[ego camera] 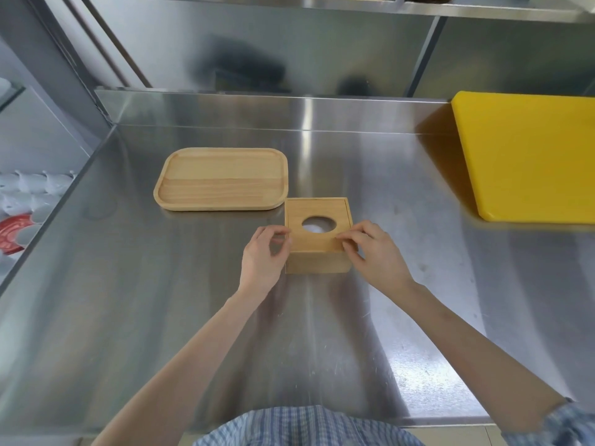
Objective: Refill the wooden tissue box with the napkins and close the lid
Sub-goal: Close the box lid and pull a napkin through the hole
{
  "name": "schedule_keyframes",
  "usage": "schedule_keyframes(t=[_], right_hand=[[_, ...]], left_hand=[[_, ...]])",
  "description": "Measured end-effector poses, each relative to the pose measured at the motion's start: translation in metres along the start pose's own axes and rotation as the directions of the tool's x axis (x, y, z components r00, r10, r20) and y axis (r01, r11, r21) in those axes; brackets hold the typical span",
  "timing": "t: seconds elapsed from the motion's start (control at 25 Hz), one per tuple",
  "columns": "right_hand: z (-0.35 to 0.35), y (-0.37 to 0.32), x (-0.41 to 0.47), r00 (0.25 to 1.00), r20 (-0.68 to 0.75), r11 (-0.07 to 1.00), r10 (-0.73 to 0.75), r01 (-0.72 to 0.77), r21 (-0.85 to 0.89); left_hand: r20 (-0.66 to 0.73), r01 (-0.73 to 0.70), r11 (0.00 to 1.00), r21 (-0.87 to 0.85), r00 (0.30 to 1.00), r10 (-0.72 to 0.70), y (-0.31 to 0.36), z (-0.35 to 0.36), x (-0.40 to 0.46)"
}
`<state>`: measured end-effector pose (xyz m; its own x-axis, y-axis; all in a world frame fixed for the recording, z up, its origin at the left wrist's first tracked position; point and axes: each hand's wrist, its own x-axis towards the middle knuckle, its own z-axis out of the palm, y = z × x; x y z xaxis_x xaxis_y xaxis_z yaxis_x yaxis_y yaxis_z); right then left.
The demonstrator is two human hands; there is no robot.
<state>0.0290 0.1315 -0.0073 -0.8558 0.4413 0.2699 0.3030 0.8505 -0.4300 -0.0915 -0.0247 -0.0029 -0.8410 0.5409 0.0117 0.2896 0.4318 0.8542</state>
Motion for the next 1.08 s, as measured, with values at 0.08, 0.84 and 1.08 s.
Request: schedule_keyframes(t=[0.08,0.84,1.08], right_hand=[[-0.006,-0.004,0.014,0.996,0.085,0.999,0.022,-0.020,-0.027],[0.012,-0.038,0.109,0.785,0.614,0.844,-0.084,0.384,-0.375],[0.006,-0.033,0.102,0.819,0.552,0.899,-0.159,0.351,-0.262]], left_hand=[[0.033,0.175,0.977,-0.122,0.984,-0.173,0.007,0.002,0.006],[0.220,0.434,0.870,-0.233,0.895,-0.387,0.007,0.015,0.019],[0.224,0.429,0.875,-0.225,0.897,-0.382,0.006,0.015,0.019]])
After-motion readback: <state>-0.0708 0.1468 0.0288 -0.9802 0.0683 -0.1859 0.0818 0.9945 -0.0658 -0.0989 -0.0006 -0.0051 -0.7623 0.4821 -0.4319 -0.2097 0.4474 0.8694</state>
